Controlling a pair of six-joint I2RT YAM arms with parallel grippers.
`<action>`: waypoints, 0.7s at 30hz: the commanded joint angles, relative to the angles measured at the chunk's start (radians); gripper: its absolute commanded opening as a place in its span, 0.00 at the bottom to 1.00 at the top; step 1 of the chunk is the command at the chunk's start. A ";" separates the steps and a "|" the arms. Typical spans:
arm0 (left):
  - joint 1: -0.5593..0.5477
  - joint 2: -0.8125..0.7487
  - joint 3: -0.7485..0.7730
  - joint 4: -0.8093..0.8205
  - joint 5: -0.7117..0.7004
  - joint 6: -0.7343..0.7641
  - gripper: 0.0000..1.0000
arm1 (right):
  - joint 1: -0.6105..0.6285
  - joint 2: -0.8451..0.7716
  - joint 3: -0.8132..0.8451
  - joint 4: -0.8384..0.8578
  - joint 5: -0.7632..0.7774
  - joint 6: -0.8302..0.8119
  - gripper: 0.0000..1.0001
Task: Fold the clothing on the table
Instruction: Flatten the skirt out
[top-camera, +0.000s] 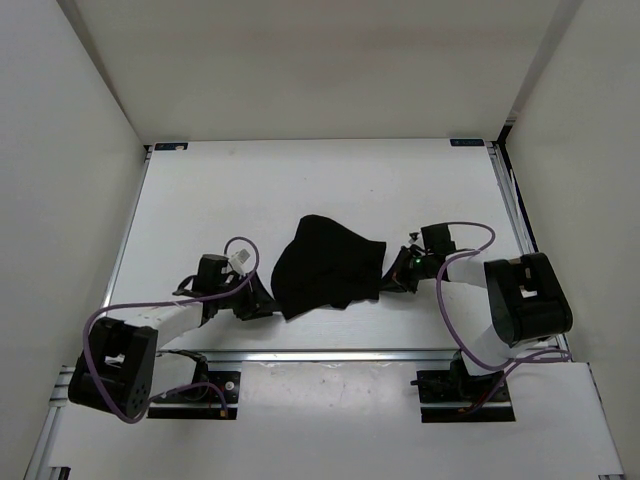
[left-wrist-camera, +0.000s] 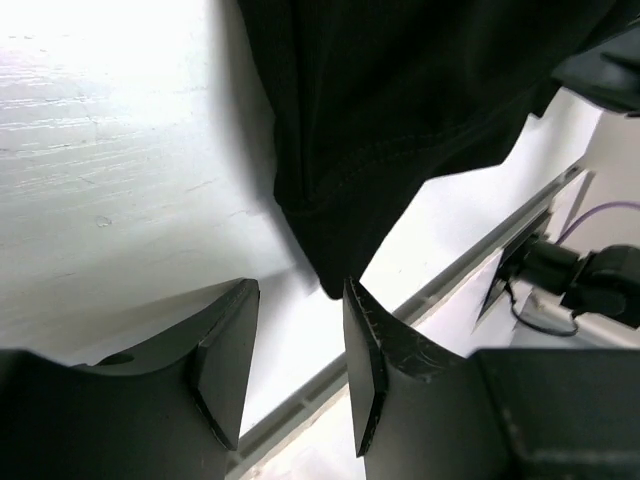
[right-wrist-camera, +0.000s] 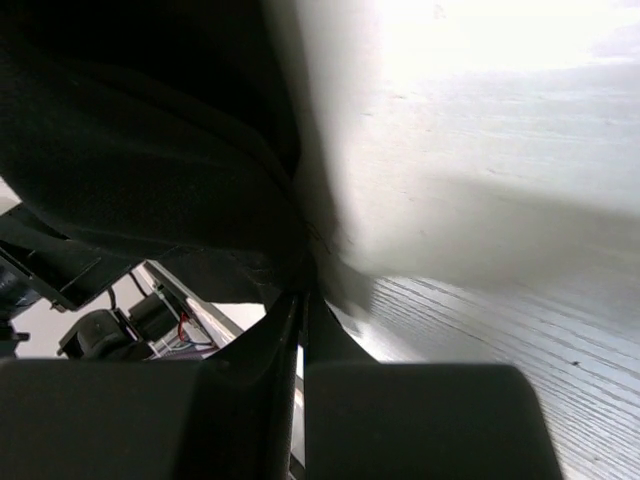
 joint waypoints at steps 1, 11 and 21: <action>0.010 -0.017 -0.052 0.137 -0.003 -0.077 0.51 | 0.012 0.015 0.048 -0.043 -0.009 -0.020 0.00; 0.018 0.028 -0.083 0.292 -0.025 -0.166 0.50 | 0.075 0.049 0.063 -0.059 -0.030 -0.008 0.01; -0.088 0.112 0.082 0.245 -0.051 -0.144 0.00 | 0.055 -0.015 0.153 -0.123 -0.023 -0.045 0.00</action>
